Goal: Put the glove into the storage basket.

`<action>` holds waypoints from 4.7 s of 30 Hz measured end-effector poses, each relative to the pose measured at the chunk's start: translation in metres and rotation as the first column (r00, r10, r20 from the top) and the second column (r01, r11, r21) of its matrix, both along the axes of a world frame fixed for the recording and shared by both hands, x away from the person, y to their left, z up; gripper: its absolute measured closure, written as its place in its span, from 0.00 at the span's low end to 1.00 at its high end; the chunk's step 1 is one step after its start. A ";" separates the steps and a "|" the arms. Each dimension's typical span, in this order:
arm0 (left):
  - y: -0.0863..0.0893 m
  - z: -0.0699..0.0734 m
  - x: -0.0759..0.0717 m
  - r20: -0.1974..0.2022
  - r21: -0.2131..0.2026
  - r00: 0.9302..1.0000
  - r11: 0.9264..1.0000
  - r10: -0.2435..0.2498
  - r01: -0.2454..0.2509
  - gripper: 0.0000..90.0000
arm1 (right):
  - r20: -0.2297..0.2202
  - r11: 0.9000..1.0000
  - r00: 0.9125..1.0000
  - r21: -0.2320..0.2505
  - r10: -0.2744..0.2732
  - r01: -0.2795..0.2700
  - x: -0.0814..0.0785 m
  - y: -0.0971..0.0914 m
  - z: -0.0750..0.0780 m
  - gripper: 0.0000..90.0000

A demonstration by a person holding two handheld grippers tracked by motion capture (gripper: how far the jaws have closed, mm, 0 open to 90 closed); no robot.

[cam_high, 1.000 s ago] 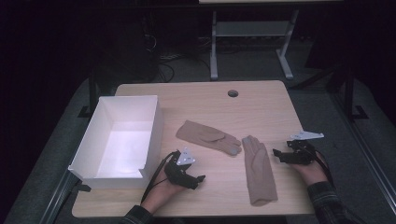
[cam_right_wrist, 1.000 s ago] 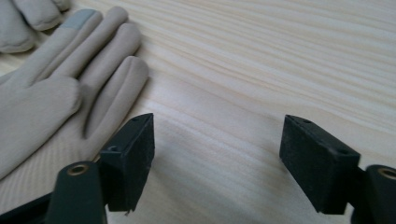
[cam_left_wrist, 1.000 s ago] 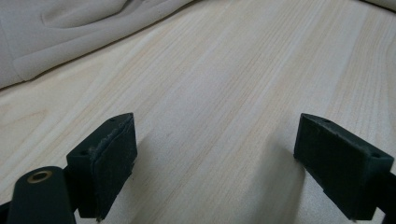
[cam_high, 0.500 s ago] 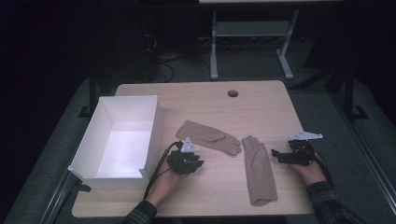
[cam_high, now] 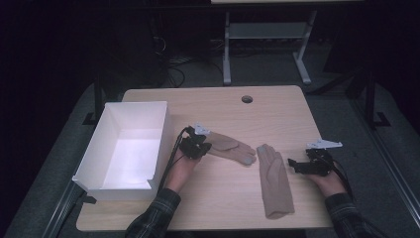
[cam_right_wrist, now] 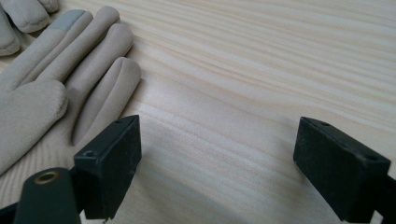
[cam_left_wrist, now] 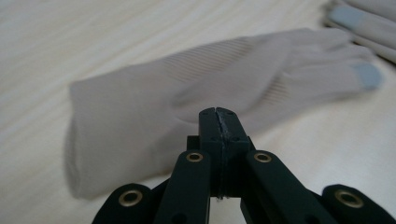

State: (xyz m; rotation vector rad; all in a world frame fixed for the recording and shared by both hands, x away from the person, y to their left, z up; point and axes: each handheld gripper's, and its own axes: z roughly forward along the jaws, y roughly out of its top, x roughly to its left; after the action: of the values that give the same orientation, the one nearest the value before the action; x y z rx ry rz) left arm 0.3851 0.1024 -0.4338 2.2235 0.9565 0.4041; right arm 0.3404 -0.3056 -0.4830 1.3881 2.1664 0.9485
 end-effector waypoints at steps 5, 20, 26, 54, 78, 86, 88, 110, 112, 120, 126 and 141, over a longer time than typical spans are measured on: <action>-0.001 -0.005 0.017 0.000 0.034 0.999 0.999 0.038 -0.038 1.00 | -0.001 1.000 1.000 0.001 -0.001 0.001 0.000 0.000 0.000 0.16; -0.007 -0.023 0.030 -0.040 0.106 0.996 0.992 0.077 -0.073 1.00 | -0.004 1.000 1.000 0.003 -0.002 0.002 0.000 0.000 0.000 0.16; -0.007 -0.022 0.018 -0.047 0.128 0.997 0.990 0.061 -0.055 1.00 | -0.004 1.000 1.000 0.003 -0.002 0.002 0.000 0.000 0.000 0.16; 0.003 -0.020 -0.063 -0.149 0.038 0.984 0.993 -0.101 0.108 1.00 | -0.001 1.000 1.000 0.001 0.000 0.000 0.000 0.000 0.000 0.16; 0.006 -0.006 -0.089 -0.112 -0.037 0.975 0.981 -0.194 0.191 0.99 | -0.001 1.000 1.000 0.001 0.006 -0.006 0.000 0.000 0.000 0.16; 0.007 -0.021 -0.081 -0.148 0.010 0.977 0.987 -0.154 0.158 0.99 | 0.000 1.000 1.000 0.000 0.009 -0.009 0.000 0.000 0.000 0.16; 0.004 -0.020 -0.081 -0.147 0.007 0.976 0.987 -0.158 0.161 0.99 | 0.000 1.000 1.000 0.000 0.010 -0.010 0.000 0.000 0.000 0.16; -0.052 -0.026 -0.076 -0.157 -0.074 0.949 0.962 -0.272 0.264 0.99 | -0.001 1.000 1.000 0.000 0.009 -0.009 0.000 0.000 0.000 0.16; -0.058 -0.027 -0.075 -0.154 -0.084 0.948 0.960 -0.279 0.269 0.99 | -0.001 1.000 1.000 0.000 0.009 -0.009 0.000 0.000 0.000 0.16; -0.057 -0.017 -0.066 -0.113 -0.107 0.958 0.962 -0.264 0.252 0.94 | -0.001 1.000 1.000 0.001 0.011 -0.011 0.000 0.001 0.000 0.16; -0.045 -0.010 -0.042 -0.083 -0.109 0.978 0.977 -0.193 0.183 0.79 | -0.001 1.000 1.000 0.000 0.012 -0.012 0.000 0.001 0.000 0.16; -0.052 -0.032 -0.026 -0.113 -0.092 0.978 0.982 -0.177 0.167 0.80 | 0.001 1.000 1.000 -0.002 0.018 -0.018 0.000 0.001 0.000 0.16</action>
State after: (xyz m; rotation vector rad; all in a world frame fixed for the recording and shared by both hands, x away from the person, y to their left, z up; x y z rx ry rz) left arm 0.3593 0.0507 -0.4658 2.2538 0.8178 0.1505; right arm 0.3407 -0.3048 -0.4831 1.3690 2.1828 0.9531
